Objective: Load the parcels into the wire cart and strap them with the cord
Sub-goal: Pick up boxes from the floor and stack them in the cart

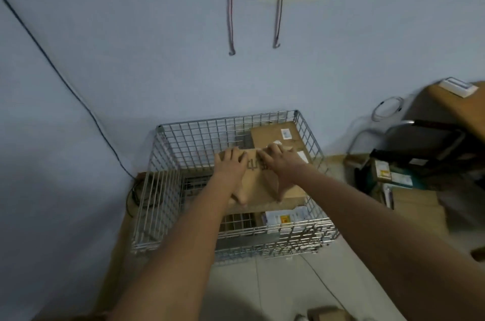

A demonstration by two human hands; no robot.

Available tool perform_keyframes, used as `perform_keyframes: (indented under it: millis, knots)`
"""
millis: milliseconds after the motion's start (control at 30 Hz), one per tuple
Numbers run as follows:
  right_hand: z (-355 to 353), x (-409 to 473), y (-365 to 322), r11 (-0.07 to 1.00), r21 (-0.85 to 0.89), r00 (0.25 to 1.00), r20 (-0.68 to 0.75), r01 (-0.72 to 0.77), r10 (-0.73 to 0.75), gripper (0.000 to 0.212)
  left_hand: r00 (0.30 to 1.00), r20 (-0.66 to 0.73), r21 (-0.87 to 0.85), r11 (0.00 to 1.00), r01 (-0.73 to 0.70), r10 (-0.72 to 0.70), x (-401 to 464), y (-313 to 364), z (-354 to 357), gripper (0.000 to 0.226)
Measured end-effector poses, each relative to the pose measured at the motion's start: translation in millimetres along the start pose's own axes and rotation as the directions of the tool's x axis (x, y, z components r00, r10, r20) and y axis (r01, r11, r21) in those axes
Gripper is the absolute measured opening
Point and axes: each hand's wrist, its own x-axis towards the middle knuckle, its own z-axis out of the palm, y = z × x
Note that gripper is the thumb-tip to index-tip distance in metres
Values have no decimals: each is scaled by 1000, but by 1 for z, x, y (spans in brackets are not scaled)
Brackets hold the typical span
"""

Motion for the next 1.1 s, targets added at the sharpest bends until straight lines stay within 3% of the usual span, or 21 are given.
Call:
perform_keyframes:
  millis: [100,300,367,733,867,1000,1100]
  knots:
    - [23,10,64,1000,0,1000,18,-8,8,113,1000,5,-3,1000,-21,21,52,45,-11,144]
    - [71,42,125,999,-9,990,133,43,-42,138,998,49,-46,999,-28,30,127,96,6,146]
    - [92,57,131,998,-3,984,169,56,-55,147,997,64,-63,997,-44,48,146,102,22,142]
    - [241,104,127,993,109,937,348,-54,12,147,950,197,-58,970,-236,243,249,144,151,136]
    - [287,121,120,988,133,922,386,-77,20,144,949,191,-107,967,-232,249,272,152,197,119]
    - [325,135,123,987,155,914,405,-47,-21,138,932,279,-110,972,-208,231,292,168,234,129]
    - [354,148,127,985,172,915,401,-35,-38,137,947,249,-139,976,-169,200,310,182,269,123]
